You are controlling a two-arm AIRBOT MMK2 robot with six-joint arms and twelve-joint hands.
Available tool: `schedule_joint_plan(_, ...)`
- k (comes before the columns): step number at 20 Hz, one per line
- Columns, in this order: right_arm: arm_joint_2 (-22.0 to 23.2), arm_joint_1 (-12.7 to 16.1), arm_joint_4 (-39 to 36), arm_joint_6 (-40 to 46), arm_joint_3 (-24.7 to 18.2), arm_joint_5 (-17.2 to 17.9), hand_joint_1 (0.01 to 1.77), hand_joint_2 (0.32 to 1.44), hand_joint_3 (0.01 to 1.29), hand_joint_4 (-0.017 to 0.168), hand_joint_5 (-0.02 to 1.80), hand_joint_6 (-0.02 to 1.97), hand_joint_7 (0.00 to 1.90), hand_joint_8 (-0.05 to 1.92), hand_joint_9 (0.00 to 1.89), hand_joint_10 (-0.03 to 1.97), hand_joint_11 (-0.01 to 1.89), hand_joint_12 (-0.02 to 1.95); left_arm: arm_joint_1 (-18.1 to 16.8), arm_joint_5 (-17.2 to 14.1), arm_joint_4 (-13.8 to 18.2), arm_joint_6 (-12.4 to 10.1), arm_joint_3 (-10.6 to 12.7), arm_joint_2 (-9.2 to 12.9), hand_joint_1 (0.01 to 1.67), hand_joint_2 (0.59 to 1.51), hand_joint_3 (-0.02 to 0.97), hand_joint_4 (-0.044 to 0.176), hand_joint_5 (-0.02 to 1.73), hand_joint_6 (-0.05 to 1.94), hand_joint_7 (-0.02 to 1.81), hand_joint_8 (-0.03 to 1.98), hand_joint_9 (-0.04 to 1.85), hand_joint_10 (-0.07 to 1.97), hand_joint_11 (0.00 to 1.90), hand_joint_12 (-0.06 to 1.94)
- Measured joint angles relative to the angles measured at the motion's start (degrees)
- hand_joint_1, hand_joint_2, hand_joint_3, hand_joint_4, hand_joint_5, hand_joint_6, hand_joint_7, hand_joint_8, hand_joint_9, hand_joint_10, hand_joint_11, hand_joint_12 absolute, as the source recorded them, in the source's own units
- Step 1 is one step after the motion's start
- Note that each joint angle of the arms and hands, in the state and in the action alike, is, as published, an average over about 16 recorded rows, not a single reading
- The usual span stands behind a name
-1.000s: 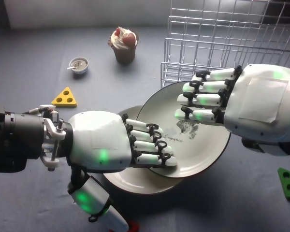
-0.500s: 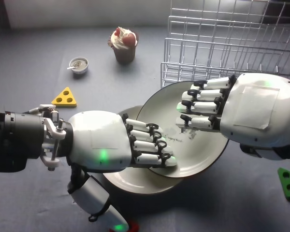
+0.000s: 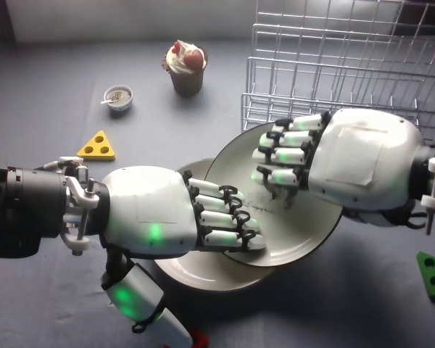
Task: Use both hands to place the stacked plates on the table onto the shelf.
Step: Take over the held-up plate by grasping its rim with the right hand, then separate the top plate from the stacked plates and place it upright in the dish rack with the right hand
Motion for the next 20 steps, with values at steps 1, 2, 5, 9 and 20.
schedule_joint_plan(1, -0.5, 0.0, 0.0, 0.0, 0.5, 0.2, 1.29, 0.92, 0.02, 0.003, 0.44, 0.01, 0.36, 0.00, 0.37, 0.00, 0.44, 0.08, 0.0, 0.0, 0.0, 0.0, 0.0, 0.0, 0.02, 0.949, -0.004, -0.002, 0.09, -0.02, 0.11, -0.01, 0.14, 0.01, 0.14, 0.02)
schedule_joint_plan(2, -0.9, 0.0, 0.0, -0.1, 0.9, 0.4, 1.29, 0.93, 0.02, 0.003, 0.47, 0.01, 0.39, 0.00, 0.40, 0.00, 0.46, 0.08, 0.0, 0.0, -0.1, 0.0, 0.0, 0.0, 0.02, 0.949, -0.004, -0.002, 0.09, -0.02, 0.11, -0.01, 0.14, 0.01, 0.15, 0.02)
schedule_joint_plan(5, -1.8, 0.0, -0.1, -0.2, 1.7, 1.3, 1.32, 0.93, 0.02, 0.000, 0.55, 0.02, 0.50, 0.00, 0.51, 0.00, 0.54, 0.11, 0.0, 0.0, -0.3, 0.0, 0.1, -0.1, 0.02, 0.946, -0.004, -0.002, 0.09, -0.02, 0.10, -0.01, 0.14, 0.01, 0.16, 0.02)
schedule_joint_plan(9, -2.1, 0.0, -0.3, -0.5, 1.8, 2.6, 1.37, 0.92, 0.02, -0.002, 0.69, 0.12, 0.70, 0.00, 0.69, 0.07, 0.66, 0.28, -0.1, -0.1, -0.6, -0.1, 0.1, -0.1, 0.02, 0.944, -0.004, -0.004, 0.09, -0.02, 0.11, -0.01, 0.14, 0.01, 0.17, 0.02)
schedule_joint_plan(20, -0.3, 0.5, 0.3, -0.7, -3.0, 3.8, 1.47, 0.88, 0.01, -0.007, 0.90, 0.50, 1.09, 0.13, 1.05, 0.43, 0.93, 0.96, -1.2, -2.2, -4.6, -1.4, 2.7, 1.5, 0.02, 0.949, -0.004, -0.002, 0.10, -0.01, 0.14, 0.00, 0.15, 0.01, 0.17, 0.02)
